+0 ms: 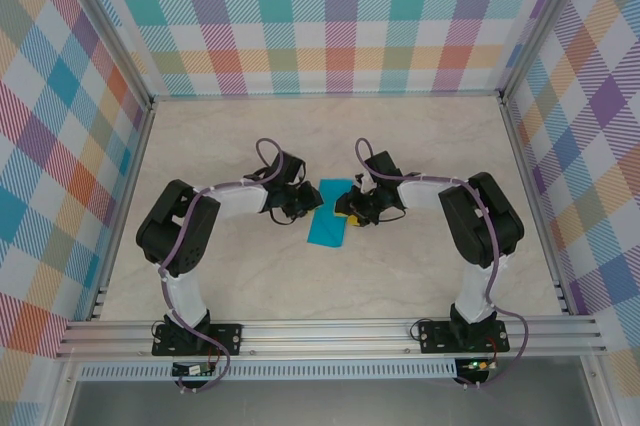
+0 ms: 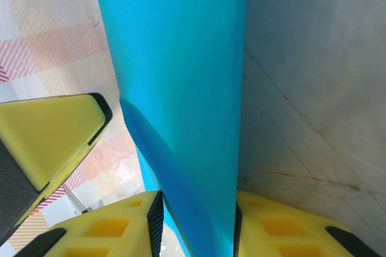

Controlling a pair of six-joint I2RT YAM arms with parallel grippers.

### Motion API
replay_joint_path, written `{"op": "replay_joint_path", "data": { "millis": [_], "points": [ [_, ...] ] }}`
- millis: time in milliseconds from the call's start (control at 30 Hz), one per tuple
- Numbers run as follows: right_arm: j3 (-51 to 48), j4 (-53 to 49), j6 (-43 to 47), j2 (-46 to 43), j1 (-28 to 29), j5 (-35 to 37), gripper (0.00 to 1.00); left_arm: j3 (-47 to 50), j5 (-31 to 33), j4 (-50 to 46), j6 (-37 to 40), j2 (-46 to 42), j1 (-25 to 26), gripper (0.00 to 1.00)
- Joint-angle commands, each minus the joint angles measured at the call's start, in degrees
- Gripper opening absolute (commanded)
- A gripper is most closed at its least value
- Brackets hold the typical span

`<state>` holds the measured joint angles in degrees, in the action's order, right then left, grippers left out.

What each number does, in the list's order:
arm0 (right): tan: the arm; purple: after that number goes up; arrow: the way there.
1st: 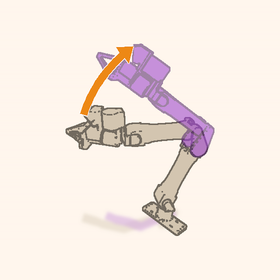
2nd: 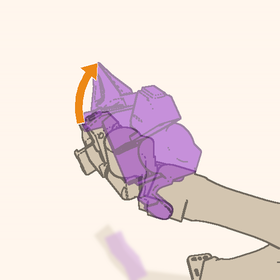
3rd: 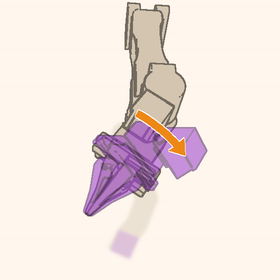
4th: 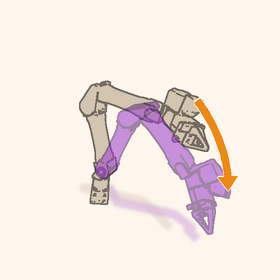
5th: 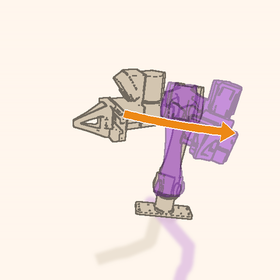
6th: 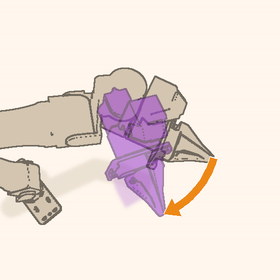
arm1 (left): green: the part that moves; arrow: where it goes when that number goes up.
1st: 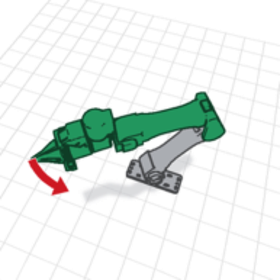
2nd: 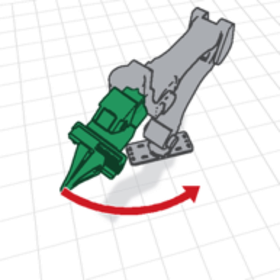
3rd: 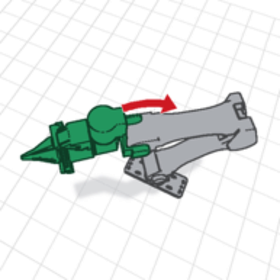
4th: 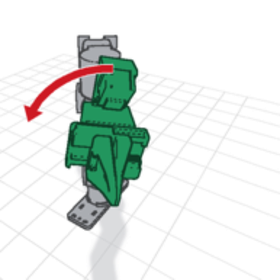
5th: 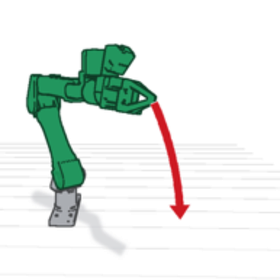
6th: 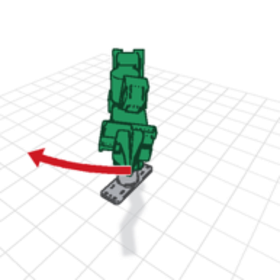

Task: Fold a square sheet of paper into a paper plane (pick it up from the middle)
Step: Turn over the paper at the center of the table.

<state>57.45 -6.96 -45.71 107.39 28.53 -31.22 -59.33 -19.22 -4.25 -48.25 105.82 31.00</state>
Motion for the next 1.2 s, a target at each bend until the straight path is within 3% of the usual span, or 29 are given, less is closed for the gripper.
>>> {"op": "replay_joint_path", "data": {
  "millis": [0,167,367,800,1167],
  "points": [
    [0.2,2.7,2.0,0.4,0.1,-3.0,0.34,2.2,1.6,-0.5,-0.6,-4.7,0.3,0.18],
    [2.3,0.1,4.8,0.4,0.1,-4.5,0.20,7.0,5.5,-0.3,-1.2,-12.9,0.3,0.18],
    [7.8,-14.1,11.5,-3.3,0.2,1.2,0.07,12.6,11.9,-3.1,-2.0,-24.6,-0.1,0.18],
    [19.9,-34.7,3.2,-8.2,2.3,16.6,0.05,17.6,11.5,-6.3,-2.1,-36.2,-1.9,0.24],
    [30.3,-43.1,2.5,-5.3,3.2,15.7,0.05,17.6,9.5,-6.6,-2.2,-35.6,-2.0,0.25]
  ]
}}
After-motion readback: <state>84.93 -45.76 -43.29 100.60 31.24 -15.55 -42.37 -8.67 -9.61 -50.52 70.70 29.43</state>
